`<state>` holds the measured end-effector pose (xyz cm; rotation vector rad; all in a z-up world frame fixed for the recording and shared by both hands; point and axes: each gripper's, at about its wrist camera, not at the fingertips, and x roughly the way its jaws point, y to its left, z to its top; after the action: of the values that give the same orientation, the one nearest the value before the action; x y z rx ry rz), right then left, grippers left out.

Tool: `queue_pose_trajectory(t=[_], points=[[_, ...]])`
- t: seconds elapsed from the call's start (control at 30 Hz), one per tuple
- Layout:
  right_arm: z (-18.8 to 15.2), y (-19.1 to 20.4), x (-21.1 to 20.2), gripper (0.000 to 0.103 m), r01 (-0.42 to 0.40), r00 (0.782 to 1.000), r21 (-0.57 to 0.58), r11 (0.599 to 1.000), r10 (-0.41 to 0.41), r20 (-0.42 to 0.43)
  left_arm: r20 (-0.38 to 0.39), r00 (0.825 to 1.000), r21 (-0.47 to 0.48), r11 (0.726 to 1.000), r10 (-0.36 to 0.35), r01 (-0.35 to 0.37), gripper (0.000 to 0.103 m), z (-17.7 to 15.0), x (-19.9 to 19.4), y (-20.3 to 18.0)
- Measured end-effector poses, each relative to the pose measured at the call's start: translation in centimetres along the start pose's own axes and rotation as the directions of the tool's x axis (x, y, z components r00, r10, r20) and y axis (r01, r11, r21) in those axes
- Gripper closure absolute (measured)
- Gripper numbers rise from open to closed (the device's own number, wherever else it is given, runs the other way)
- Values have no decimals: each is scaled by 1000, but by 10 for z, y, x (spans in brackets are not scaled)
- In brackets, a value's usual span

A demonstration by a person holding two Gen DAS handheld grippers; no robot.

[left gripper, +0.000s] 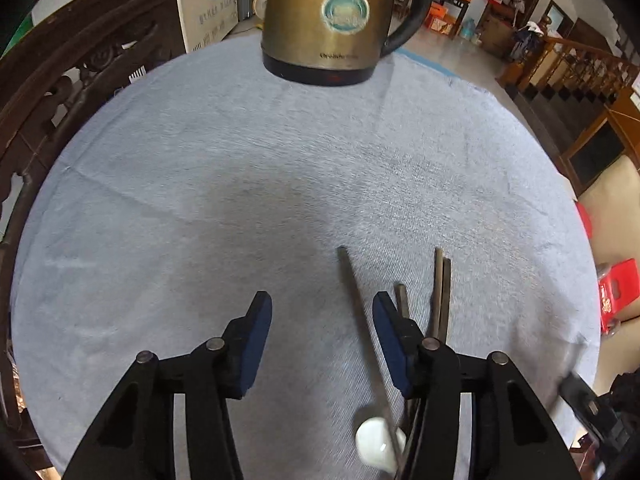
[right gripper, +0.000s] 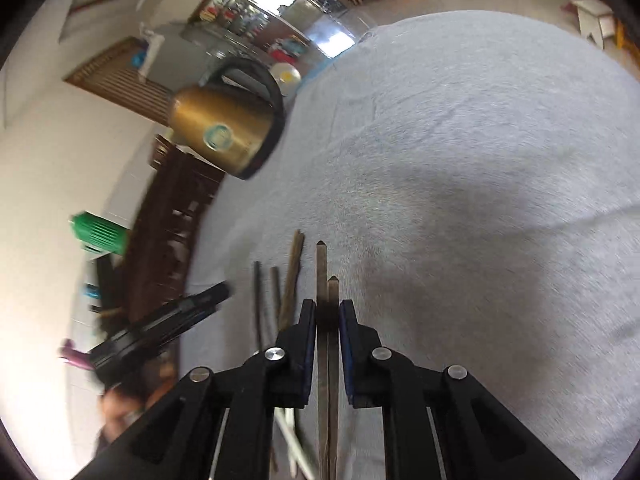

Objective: Organize utensils

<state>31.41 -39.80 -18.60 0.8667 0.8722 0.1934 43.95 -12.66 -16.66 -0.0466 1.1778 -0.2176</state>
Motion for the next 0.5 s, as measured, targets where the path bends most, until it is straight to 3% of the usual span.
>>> queue_pose_trajectory(t=[0.13,0.2,0.27,0.3,0.4,0.5], points=[[-5,-13,-32,90,-102,994,38,994,101,30,-40,999,-28,999,20,-22,70,4,22,-2],[-10,-20,-49,90,-111,993,45,993,109,48,-15,1000,-23,999,25,-25,75,6,23,-4],[-12,-27,-61,87,-101,994,57,993,97,59,-3,1000,-5,1000,12,-12,89,6,24,-8],[-14,-31,-66,87,-85,995,65,994,81,61,1,1000,-4,1000,2,-2,95,5,24,-9],[-16,-46,-70,87,-13,998,88,996,7,66,29,999,48,998,33,-34,101,0,23,-18],[-11,-60,-69,80,124,990,131,984,-132,50,39,998,72,996,47,-50,103,-5,24,-22]])
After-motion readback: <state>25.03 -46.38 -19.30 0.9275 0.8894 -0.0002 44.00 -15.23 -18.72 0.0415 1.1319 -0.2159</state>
